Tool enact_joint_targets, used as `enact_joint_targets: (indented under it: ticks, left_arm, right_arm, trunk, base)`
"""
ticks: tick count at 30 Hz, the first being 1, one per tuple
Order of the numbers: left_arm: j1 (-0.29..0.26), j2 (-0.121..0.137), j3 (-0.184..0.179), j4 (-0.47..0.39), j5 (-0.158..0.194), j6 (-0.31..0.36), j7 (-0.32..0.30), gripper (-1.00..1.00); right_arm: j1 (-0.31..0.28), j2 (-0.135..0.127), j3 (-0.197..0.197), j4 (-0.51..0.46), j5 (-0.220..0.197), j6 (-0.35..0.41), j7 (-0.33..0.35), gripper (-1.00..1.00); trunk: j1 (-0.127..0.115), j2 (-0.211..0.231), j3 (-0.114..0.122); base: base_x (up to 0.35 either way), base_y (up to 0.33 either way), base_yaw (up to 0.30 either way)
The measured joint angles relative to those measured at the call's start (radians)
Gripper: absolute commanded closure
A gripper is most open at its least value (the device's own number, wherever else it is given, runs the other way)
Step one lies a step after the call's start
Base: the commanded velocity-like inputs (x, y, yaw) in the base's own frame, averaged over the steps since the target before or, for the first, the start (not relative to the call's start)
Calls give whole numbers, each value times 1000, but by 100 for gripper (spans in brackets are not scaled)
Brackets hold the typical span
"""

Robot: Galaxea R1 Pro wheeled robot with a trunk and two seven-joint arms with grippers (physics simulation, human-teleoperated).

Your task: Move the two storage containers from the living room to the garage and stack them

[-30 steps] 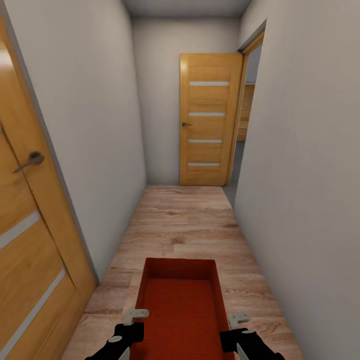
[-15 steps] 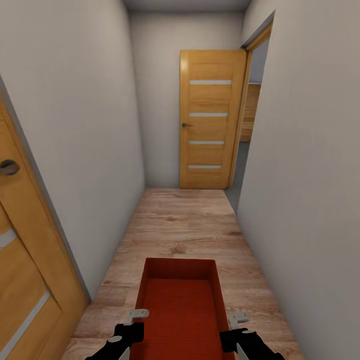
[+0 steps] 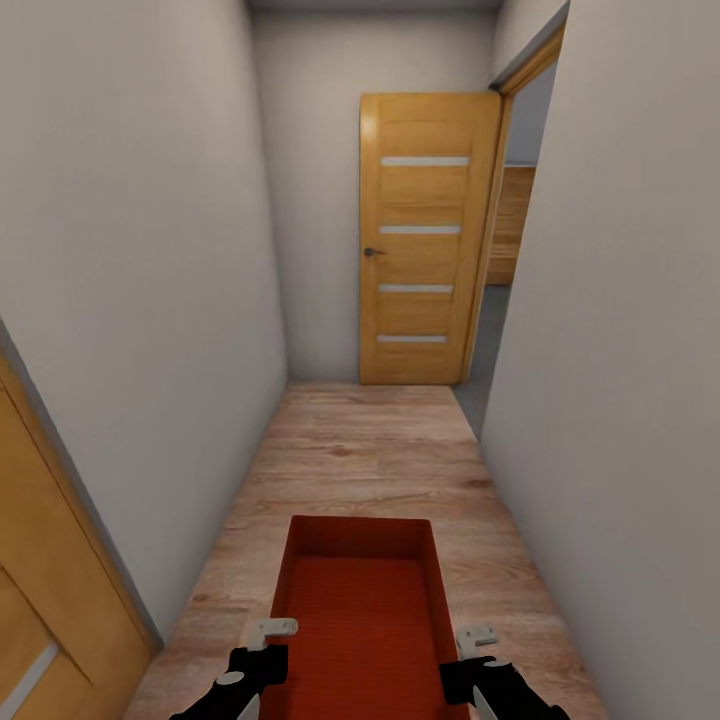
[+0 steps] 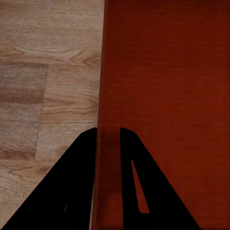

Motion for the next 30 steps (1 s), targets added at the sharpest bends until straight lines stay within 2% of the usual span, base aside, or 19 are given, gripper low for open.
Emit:
enact_joint_targets:
  ticks: [30]
  left_arm:
    - [0, 0, 0, 0, 0, 0, 0, 100]
  right_arm:
    - [0, 0, 0, 0, 0, 0, 0, 100]
  trunk:
    - [0, 0, 0]
  base:
    - [343, 0, 0]
